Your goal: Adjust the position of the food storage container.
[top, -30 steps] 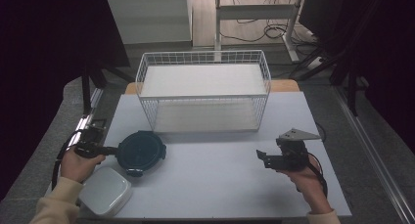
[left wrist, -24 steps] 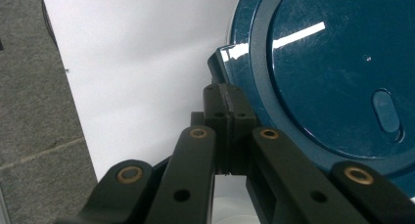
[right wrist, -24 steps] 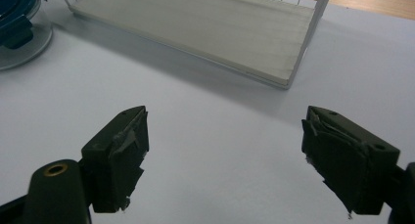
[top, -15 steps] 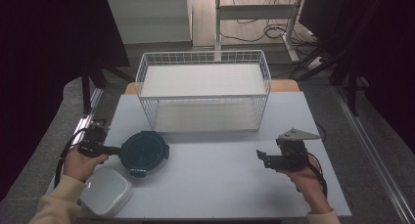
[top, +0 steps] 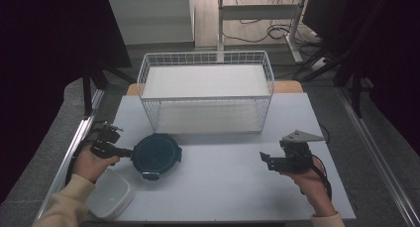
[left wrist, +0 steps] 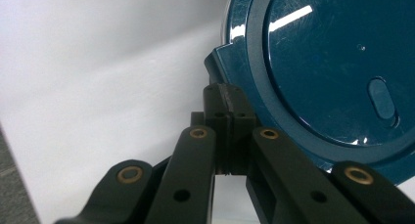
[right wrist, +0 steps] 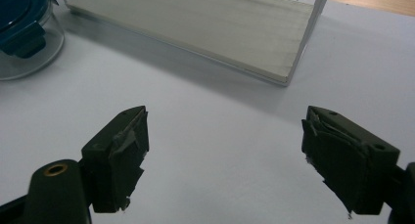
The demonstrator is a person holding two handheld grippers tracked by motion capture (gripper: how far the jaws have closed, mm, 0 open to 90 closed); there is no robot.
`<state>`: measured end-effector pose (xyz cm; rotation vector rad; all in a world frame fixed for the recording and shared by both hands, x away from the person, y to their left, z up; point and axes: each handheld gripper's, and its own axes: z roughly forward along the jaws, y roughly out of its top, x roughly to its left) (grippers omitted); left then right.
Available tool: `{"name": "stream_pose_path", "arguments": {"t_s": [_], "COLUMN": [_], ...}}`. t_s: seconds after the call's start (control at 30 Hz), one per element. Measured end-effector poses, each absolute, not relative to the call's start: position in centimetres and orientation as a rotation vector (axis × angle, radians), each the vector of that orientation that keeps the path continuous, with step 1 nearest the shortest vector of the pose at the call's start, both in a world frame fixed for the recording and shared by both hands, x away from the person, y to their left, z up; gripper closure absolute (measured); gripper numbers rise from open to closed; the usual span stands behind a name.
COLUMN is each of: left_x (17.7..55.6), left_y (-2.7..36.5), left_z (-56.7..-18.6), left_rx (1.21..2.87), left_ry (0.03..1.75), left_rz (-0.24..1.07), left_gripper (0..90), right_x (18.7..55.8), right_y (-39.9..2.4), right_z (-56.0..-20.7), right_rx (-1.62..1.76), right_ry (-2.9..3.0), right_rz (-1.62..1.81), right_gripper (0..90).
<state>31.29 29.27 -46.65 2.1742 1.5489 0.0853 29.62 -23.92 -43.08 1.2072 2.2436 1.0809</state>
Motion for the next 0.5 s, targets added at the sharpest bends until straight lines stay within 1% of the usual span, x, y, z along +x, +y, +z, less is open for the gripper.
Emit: {"name": "stream_pose_path", "arguments": {"t_s": [0.5], "left_x": [32.0], "left_y": [26.1], "left_z": [-46.4], "left_rx": [2.224], "left_ry": [1.499], "left_rz": [0.058], "left_gripper": [90.0], "right_x": [29.7], "right_y": [-24.0], "right_z": [-43.1], "right_rx": [1.211], "right_ry": [2.245], "right_rz": [1.082], "right_gripper": [17.7]}}
